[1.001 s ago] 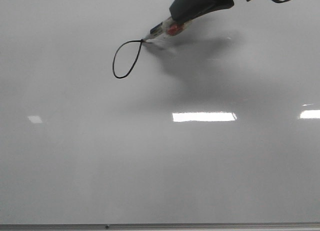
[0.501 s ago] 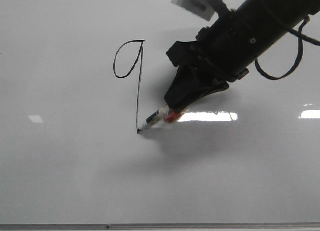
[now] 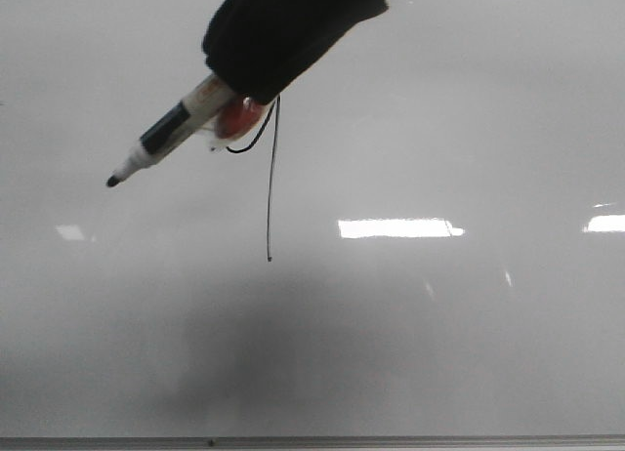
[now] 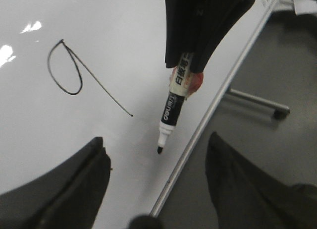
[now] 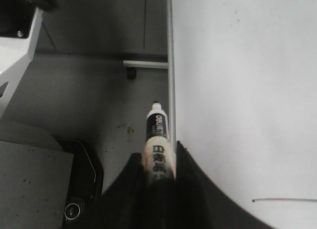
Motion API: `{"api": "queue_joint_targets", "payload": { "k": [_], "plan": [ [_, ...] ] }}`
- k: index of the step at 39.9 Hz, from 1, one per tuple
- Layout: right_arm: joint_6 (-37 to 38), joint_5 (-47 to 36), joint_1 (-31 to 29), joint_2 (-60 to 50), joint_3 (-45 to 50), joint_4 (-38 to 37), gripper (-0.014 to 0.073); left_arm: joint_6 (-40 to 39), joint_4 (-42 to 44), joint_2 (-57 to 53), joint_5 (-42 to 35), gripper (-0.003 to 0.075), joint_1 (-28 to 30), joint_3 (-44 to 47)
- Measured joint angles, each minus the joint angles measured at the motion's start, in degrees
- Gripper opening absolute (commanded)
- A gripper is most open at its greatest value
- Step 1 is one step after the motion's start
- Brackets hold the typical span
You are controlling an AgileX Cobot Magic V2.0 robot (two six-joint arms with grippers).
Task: Write number 9 on whiteboard
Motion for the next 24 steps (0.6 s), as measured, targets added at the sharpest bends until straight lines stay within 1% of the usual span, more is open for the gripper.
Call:
{"api": "queue_joint_targets", "payload": {
  "k": [4, 9, 12, 15, 24],
  "plan": [
    [-0.22, -0.72, 3.2, 0.0, -0.74, -1.63, -0.0058, 2.75, 1.07, 5.8, 0.83, 0.0438, -1.98, -1.95],
    [-0.37, -0.86, 5.07, 0.0, -1.81, -2.01, -0.0058, 3.23, 4.77, 9.7, 0.85, 0.0435, -7.43, -2.11],
    [-0.41, -0.22, 5.85, 0.0, -3.03, -2.01, -0.0058, 3.23, 5.52, 11.6, -0.21, 0.0404, -9.93, -2.11],
    [-0.41, 0.27, 6.24, 0.0, -3.95, -2.01, -0.0058, 3.23, 5.67, 12.52, -1.54, 0.037, -10.57, -2.2],
    [-0.5, 0.75, 6.49, 0.0, -4.06, -2.41, -0.0058, 3.23, 5.75, 12.62, -2.23, 0.0274, -10.6, -2.99]
  ]
}}
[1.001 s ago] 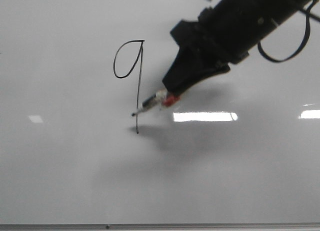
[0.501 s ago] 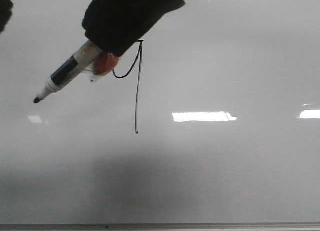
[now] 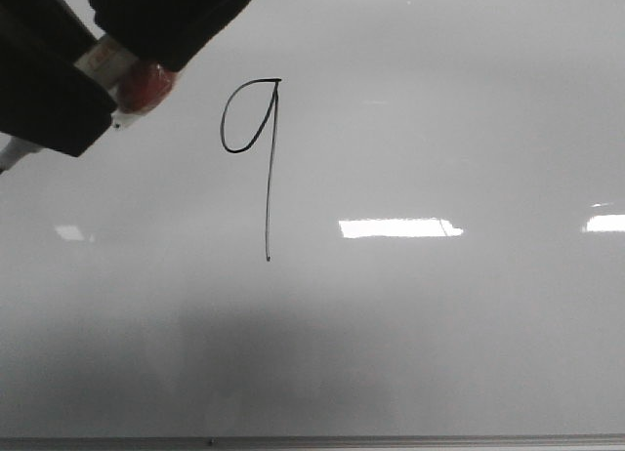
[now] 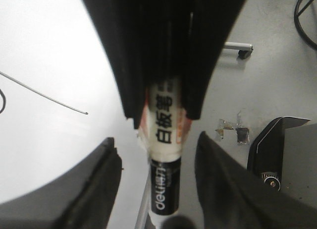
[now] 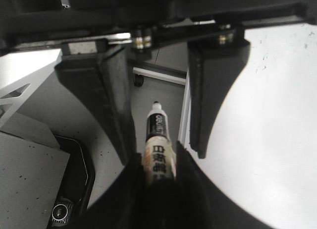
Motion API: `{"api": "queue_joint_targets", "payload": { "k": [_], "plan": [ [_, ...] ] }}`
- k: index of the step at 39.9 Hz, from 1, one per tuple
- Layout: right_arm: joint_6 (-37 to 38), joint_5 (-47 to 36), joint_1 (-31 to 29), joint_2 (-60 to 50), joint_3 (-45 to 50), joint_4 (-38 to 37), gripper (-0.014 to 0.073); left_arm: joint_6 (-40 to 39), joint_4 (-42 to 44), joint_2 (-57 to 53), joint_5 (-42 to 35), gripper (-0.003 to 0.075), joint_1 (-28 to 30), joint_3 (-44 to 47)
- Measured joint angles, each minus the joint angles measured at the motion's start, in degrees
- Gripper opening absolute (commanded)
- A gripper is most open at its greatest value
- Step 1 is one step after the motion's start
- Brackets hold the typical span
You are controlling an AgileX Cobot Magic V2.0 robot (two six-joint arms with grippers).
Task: Write number 9 on whiteboard
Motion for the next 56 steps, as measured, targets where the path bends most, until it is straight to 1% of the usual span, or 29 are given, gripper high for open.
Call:
{"api": "queue_joint_targets", "payload": {
  "k": [4, 11, 14, 15, 18, 23, 25, 28, 33, 36, 38, 41, 43, 45, 46, 48, 50, 54, 56],
  "plan": [
    [0.0, 0.0, 0.0, 0.0, 0.0, -0.26, -0.0058, 0.0, 0.0, 0.0, 0.0, 0.0225, 0.0, 0.0],
    [-0.04, 0.0, 0.0, 0.0, 0.0, -0.5, -0.0051, 0.0, 0.0, 0.0, 0.0, 0.0077, 0.0, 0.0],
    [-0.04, -0.13, 0.0, 0.0, 0.0, -0.5, 0.0006, 0.0, 0.0, 0.0, 0.0, 0.0004, 0.0, 0.0],
    [-0.04, -0.13, 0.0, 0.0, -0.1, -0.5, 0.0048, 0.0, 0.0, 0.0, 0.0, -0.0018, 0.0, 0.0],
    [-0.04, -0.13, 0.0, 0.0, -0.08, -0.5, 0.0227, 0.0, 0.0, 0.0, 0.0, -0.0019, 0.0, 0.0],
    [0.45, -0.75, 0.0, 0.0, -0.08, 0.64, 0.0485, 0.0, -0.22, 0.0, 0.0, -0.0019, 0.0, -0.02],
    [1.5, -1.46, 0.0, 0.0, -0.08, 1.38, 0.0522, 0.0, -0.19, 0.0, 0.0, -0.0019, 0.0, -0.02],
    [4.32, -2.94, 0.0, -0.25, -0.08, 1.71, 0.0517, -0.11, -0.24, 0.0, -0.1, -0.0019, 0.0, -0.02],
    [7.48, -4.81, -1.81, -1.94, -0.08, 1.71, 0.0517, -2.3, -0.12, 0.27, -1.09, -0.0019, 0.42, -0.02],
    [11.27, -5.23, -4.05, -4.77, 0.05, 1.74, 0.0517, -5.53, 1.57, 1.16, -1.44, -0.0019, 2.5, -0.12],
    [13.82, -5.32, -6.12, -7.21, 1.18, 1.87, 0.0495, -8.94, 2.92, 1.88, -1.88, -0.0019, 4.66, -0.12],
    [16.58, -5.73, -9.11, -11.65, 4.51, 1.97, 0.0407, -16.27, 5.08, 2.63, -3.07, -0.0019, 8.92, -0.12],
    [18.12, -6.47, -11.27, -14.89, 8.58, 1.97, 0.0335, -21.36, 6.12, 2.85, -4.25, -0.0019, 13.05, -0.12],
    [19.55, -7.64, -13.27, -18.12, 12.47, 1.97, 0.0281, -25.02, 6.64, 2.85, -5.39, -0.0019, 16.74, -0.12],
    [19.93, -8.12, -14.06, -19.4, 13.49, 1.97, 0.025, -26.14, 6.81, 2.85, -5.79, -0.0019, 17.68, -0.12],
    [21.6, -9.43, -15.94, -22.67, 17.74, 1.97, 0.0203, -27.95, 7.2, 2.85, -6.84, -0.0019, 21.55, -0.12],
    [23.21, -11.16, -18.4, -26.64, 21.95, 1.97, 0.0128, -29.08, 7.47, 2.85, -8.78, -0.0019, 25.39, 0.24],
    [25.38, -13.75, -22.78, -36.14, 30.94, 1.97, -0.0004, -29.94, 7.0, 2.85, -12.58, -0.0019, 33.48, 2.28],
    [25.5, -14.33, -24.59, -40.17, 34.52, 1.97, -0.0059, -30.08, 5.95, 3.05, -13.98, -0.0019, 36.41, 3.33]
  ]
}}
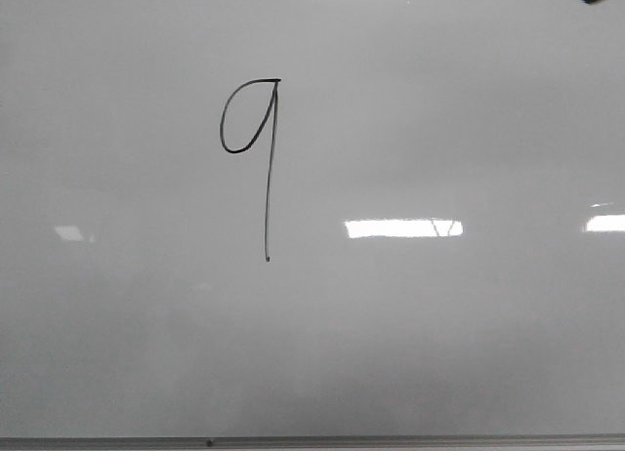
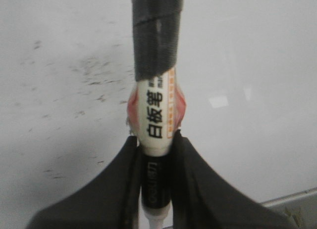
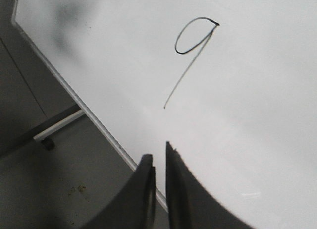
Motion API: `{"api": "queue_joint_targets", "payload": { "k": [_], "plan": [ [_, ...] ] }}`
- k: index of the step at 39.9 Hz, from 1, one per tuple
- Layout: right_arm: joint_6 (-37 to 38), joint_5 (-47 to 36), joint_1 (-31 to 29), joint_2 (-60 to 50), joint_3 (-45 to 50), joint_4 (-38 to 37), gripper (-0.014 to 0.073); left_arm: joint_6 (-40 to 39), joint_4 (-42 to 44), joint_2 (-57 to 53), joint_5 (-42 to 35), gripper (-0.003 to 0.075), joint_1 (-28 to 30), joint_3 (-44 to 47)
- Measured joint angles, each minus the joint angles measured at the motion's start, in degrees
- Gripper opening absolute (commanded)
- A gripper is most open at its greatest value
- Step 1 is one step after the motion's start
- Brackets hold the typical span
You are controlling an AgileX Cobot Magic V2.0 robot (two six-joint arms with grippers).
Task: Write number 9 on whiteboard
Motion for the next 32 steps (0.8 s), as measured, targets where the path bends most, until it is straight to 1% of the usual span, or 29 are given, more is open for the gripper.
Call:
{"api": "queue_joint_targets", "payload": {
  "k": [1, 3, 7, 14, 21, 24, 26, 28, 30, 32],
  "plan": [
    [0.0, -0.08, -0.72, -2.05, 1.81, 0.0, -0.0074, 0.0, -0.62, 0.44, -0.57, -0.0019, 1.26, 0.5],
    [0.11, -0.57, -1.47, -5.5, 4.64, 0.0, -0.0065, 0.0, -1.43, 1.44, -1.67, -0.0019, 2.78, 1.18],
    [0.34, -2.07, -2.01, -10.38, 8.5, 0.0, -0.0067, 0.0, -2.46, 5.2, -4.24, -0.0019, 3.22, 2.07],
    [0.34, -3.01, -2.01, -11.95, 10.28, 0.0, -0.0067, -0.04, -3.09, 12.18, -13.1, -0.0019, 0.62, 2.12],
    [0.34, -3.31, -2.01, -11.95, 10.33, 0.0, -0.0067, -0.04, -3.46, 15.95, -21.69, -0.0012, -2.28, 2.12],
    [0.34, -3.36, -2.01, -11.95, 10.33, 0.0, -0.0067, -0.04, -3.53, 17.15, -24.07, 0.0039, -2.87, 2.12],
    [0.34, -3.45, -2.01, -11.95, 10.33, 0.0, -0.0067, -0.04, -3.53, 17.51, -24.61, 0.0098, -2.99, 2.12],
    [0.34, -3.45, -2.01, -11.95, 10.33, 0.0, -0.0067, -0.04, -3.58, 17.54, -24.61, 0.0139, -2.99, 2.12],
    [0.34, -3.45, -2.01, -11.95, 10.33, 0.0, -0.0067, -0.04, -3.58, 17.64, -24.72, 0.0165, -2.99, 2.12],
    [0.34, -3.45, -2.01, -11.95, 10.33, 0.0, -0.0067, -0.04, -3.58, 17.64, -24.85, 0.0169, -2.99, 2.12]
  ]
}}
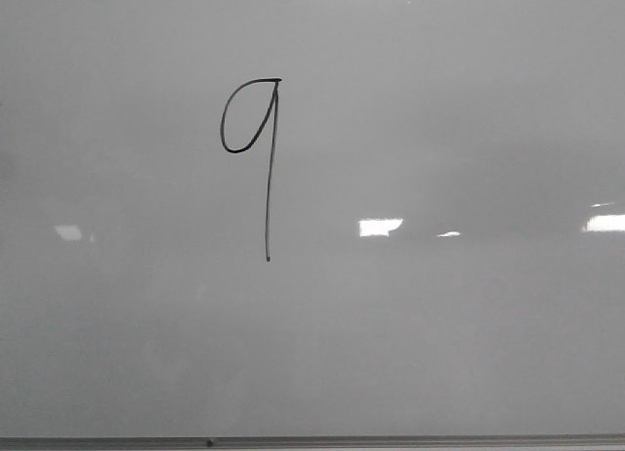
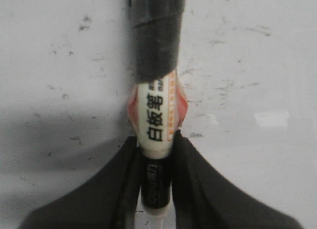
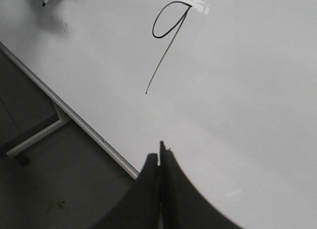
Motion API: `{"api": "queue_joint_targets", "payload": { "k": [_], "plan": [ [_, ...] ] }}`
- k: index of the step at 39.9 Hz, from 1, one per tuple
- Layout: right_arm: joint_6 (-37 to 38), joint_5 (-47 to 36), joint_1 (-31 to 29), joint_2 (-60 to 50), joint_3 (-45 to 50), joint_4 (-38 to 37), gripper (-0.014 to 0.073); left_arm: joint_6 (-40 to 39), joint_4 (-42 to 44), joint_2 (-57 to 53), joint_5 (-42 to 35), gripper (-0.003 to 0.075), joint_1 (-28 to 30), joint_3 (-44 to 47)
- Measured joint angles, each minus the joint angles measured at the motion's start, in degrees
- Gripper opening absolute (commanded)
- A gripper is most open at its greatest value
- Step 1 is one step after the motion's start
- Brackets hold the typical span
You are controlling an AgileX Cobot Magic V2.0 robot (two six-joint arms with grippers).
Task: Write number 9 on whiteboard
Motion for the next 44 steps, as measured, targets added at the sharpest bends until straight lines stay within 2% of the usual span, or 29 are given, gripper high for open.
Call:
{"api": "queue_joint_targets", "payload": {
  "k": [14, 17, 24, 27, 37, 40, 44],
  "plan": [
    [0.0, -0.04, 0.0, 0.0, 0.0, 0.0, -0.0067, 0.0, -0.22, 0.0, -1.52, 0.0176, 0.0, 0.0],
    [0.0, -0.04, 0.0, 0.0, 0.0, 0.0, -0.0067, 0.0, -0.22, 0.0, -1.65, 0.024, 0.0, 0.0],
    [0.0, -0.04, 0.0, 0.0, 0.0, 0.0, -0.0067, 0.0, -0.22, 0.0, -2.01, 0.0502, 0.0, 0.0],
    [0.0, -0.04, 0.0, 0.0, 0.0, 0.0, -0.0067, 0.0, -0.22, 0.0, -2.01, 0.0541, 0.0, 0.0],
    [0.0, -0.04, 0.0, 0.0, 0.0, 0.0, -0.0067, 0.0, 0.02, -5.54, 1.35, 0.0519, 0.0, 0.0],
    [0.0, -0.04, 0.0, 0.0, 0.0, 0.0, -0.0067, 0.0, 0.14, -10.73, 3.21, 0.0461, 0.0, 0.35],
    [0.0, -0.04, 0.0, 0.0, 0.0, 0.0, -0.0067, 0.0, 0.14, -21.22, 5.63, 0.0344, 0.0, 3.01]
  ]
}}
